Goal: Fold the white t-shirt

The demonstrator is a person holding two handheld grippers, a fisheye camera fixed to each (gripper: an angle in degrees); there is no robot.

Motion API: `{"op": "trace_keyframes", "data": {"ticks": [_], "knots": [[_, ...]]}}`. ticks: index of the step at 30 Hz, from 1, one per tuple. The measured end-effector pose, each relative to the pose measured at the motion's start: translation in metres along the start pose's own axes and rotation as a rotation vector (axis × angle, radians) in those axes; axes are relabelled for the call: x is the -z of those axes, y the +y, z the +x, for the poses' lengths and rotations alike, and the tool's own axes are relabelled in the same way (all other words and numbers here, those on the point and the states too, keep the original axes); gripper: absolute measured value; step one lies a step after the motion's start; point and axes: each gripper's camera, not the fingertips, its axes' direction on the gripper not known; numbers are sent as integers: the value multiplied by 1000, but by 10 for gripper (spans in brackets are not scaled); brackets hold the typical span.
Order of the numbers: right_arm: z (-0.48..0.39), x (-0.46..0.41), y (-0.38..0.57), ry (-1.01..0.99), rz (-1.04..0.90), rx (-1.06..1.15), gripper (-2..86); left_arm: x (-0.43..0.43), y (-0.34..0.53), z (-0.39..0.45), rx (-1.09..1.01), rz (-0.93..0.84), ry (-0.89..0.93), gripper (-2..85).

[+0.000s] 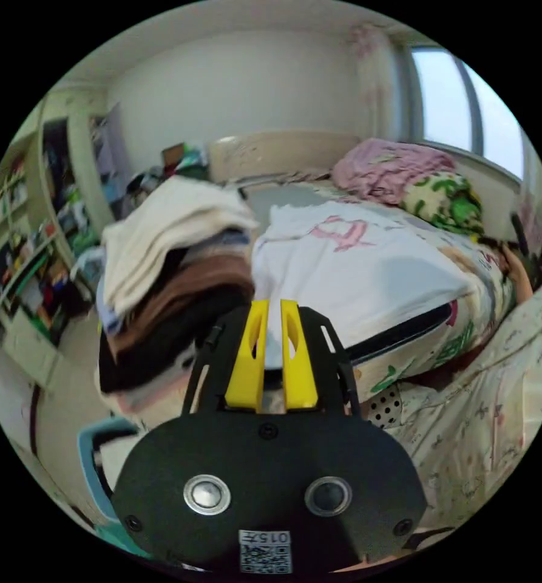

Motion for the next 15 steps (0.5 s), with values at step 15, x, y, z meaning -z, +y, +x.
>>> {"op": "trace_keyframes", "data": {"ticks": [15], "knots": [[55,-327,-208,29,-45,-93,119,-449,-314,-114,355,-86,162,97]]}}
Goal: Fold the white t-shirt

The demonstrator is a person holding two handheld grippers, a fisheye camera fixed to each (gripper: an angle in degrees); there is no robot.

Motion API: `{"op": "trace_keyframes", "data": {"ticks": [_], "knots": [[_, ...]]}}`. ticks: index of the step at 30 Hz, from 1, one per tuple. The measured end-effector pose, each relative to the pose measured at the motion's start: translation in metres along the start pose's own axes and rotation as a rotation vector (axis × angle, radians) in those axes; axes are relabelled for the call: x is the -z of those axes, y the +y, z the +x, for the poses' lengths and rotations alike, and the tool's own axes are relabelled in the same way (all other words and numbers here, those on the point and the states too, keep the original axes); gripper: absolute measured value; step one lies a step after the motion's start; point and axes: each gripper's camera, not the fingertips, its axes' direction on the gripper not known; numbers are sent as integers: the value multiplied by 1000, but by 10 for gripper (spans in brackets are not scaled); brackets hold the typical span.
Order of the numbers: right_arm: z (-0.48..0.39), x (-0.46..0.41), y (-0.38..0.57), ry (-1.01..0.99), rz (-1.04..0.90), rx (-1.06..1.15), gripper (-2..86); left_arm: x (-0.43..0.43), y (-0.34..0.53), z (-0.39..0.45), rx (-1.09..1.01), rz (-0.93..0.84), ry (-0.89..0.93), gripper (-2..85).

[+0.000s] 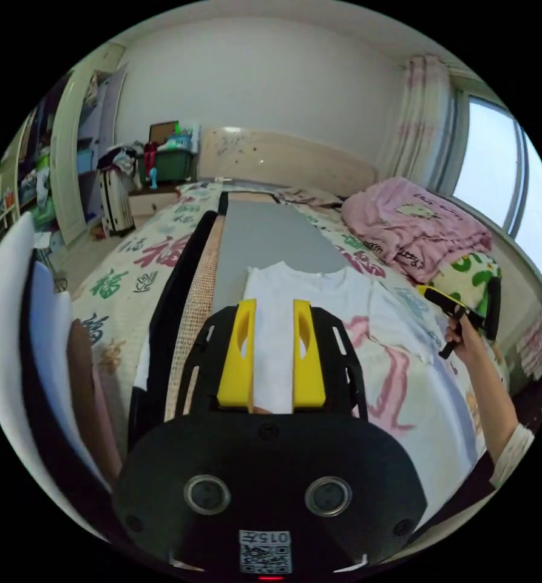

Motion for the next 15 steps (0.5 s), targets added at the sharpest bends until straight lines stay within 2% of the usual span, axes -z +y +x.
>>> {"op": "trace_keyframes", "data": {"ticks": [5,7,9,14,15], "knots": [[48,-51,-27,77,-59,-101,132,-83,-50,-25,-29,-117,-13,124],[60,-66,-36,101,-126,-106,132,-109,-67,-31,-50,-127,-19,129],[73,-93,-49,125,-288,-118,134,-128,-82,-34,-49,-136,-9,130],[99,-74,-48,84,-235,-138,115,-189,-110,-37,-41,-215,-27,114],[106,-71,-49,142,-251,-182,92,-204,-111,-35,-53,-252,-46,100]]}}
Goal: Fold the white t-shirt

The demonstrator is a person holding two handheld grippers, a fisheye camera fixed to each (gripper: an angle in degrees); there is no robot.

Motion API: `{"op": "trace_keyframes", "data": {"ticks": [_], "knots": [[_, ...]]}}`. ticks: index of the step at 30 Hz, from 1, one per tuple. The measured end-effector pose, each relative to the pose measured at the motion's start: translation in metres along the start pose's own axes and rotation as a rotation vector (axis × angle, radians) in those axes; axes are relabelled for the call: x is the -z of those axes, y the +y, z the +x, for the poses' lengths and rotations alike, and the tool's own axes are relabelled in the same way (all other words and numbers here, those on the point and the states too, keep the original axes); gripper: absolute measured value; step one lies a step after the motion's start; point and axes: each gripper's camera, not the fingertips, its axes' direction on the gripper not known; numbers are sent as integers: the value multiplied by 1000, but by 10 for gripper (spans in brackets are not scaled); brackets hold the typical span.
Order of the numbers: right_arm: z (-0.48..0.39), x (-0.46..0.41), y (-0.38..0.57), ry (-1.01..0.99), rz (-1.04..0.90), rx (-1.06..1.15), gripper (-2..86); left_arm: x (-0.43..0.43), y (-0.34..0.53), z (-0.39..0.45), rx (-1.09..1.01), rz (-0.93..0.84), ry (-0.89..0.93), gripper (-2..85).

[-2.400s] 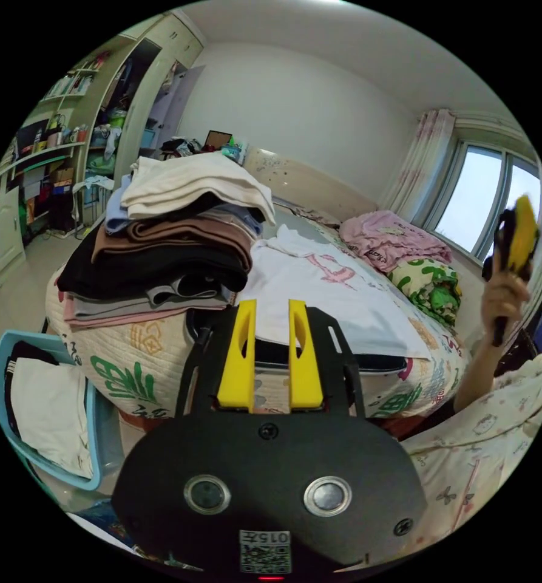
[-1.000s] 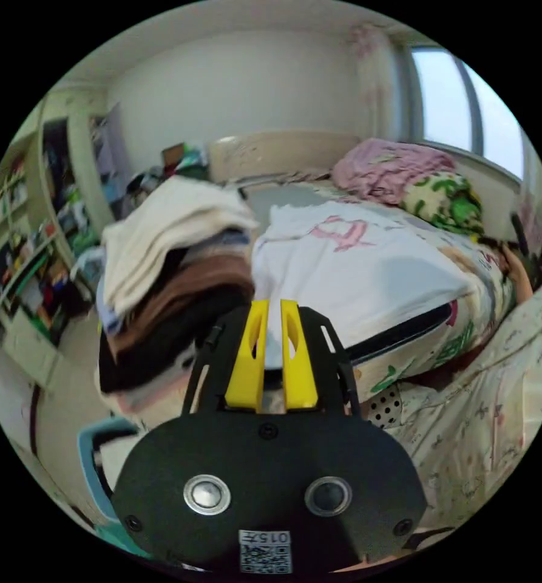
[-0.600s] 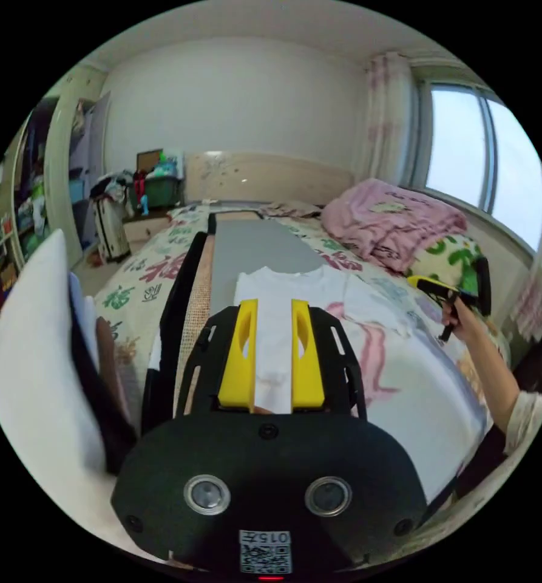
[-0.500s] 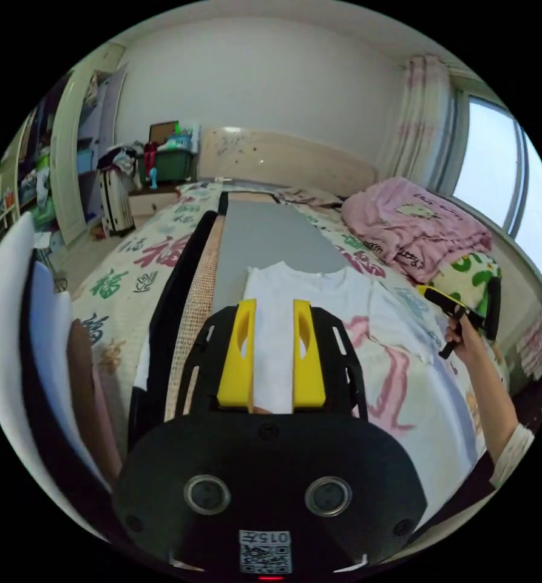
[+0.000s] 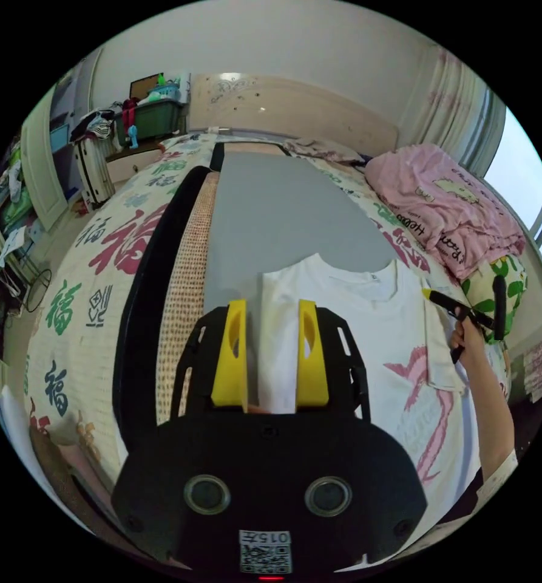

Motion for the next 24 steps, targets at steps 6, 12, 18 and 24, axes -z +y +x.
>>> {"op": "trace_keyframes", "data": {"ticks": [6,12,18,24], "knots": [[4,40,2,59,18,18,53,11,1,27,-117,38,-55,18],[18,164,31,-152,253,59,-2,100,54,52,-167,234,-99,5],[37,380,145,-419,345,300,-8,247,215,72,-151,448,-30,3],[92,512,357,-520,205,465,-7,339,467,81,-324,359,40,3]]}}
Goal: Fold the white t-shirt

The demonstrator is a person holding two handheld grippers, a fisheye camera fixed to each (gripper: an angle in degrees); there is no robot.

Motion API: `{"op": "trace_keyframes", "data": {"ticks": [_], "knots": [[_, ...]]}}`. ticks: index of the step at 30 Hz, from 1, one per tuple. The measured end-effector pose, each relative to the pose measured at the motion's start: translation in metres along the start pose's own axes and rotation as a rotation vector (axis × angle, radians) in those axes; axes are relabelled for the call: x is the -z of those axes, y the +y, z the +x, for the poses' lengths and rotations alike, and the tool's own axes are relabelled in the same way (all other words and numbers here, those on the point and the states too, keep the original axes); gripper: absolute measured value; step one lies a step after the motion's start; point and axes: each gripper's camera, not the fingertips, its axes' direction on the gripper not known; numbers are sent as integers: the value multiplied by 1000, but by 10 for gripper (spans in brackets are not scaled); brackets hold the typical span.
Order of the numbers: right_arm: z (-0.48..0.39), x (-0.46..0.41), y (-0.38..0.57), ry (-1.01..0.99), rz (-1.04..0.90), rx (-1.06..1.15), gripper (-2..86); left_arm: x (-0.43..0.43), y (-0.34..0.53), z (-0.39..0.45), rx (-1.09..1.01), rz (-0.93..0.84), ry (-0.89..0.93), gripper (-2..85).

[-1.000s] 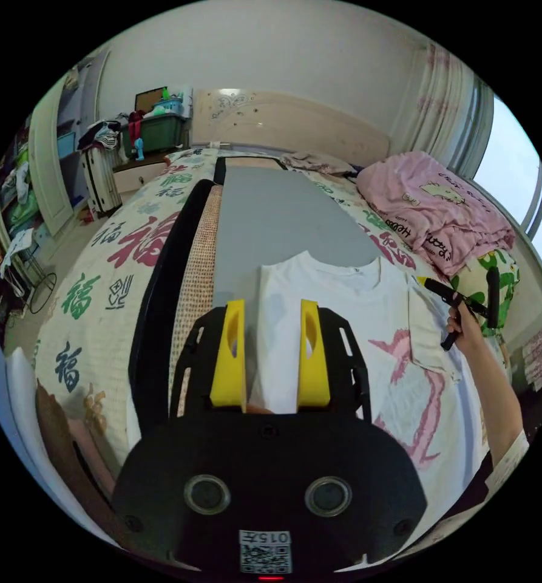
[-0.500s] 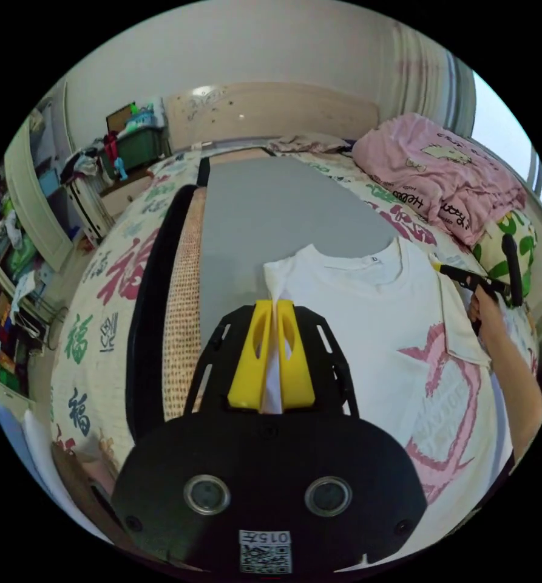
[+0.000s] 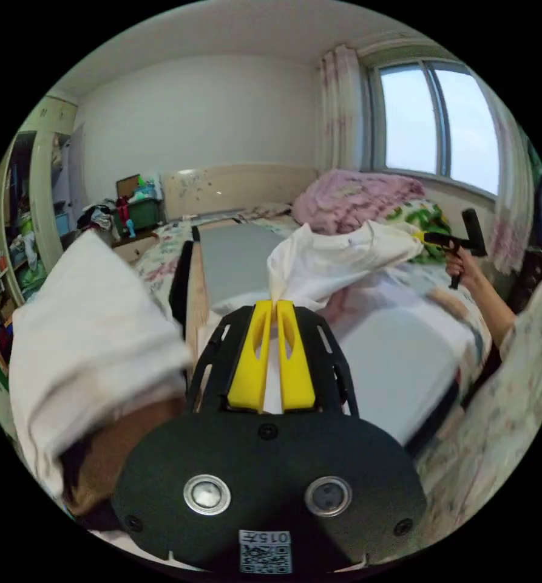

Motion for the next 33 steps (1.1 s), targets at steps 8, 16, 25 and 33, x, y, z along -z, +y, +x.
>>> {"op": "trace_keyframes", "data": {"ticks": [8,16,25,33], "knots": [[-43,52,90,63,-188,-126,7,64,120,22,38,-174,-63,3],[-68,137,63,-21,30,-75,76,117,141,58,-3,-58,40,63],[22,139,-27,50,105,-329,115,89,100,-5,266,-49,63,82],[102,64,-95,218,-89,-473,140,-18,48,-65,451,-303,-93,115]]}}
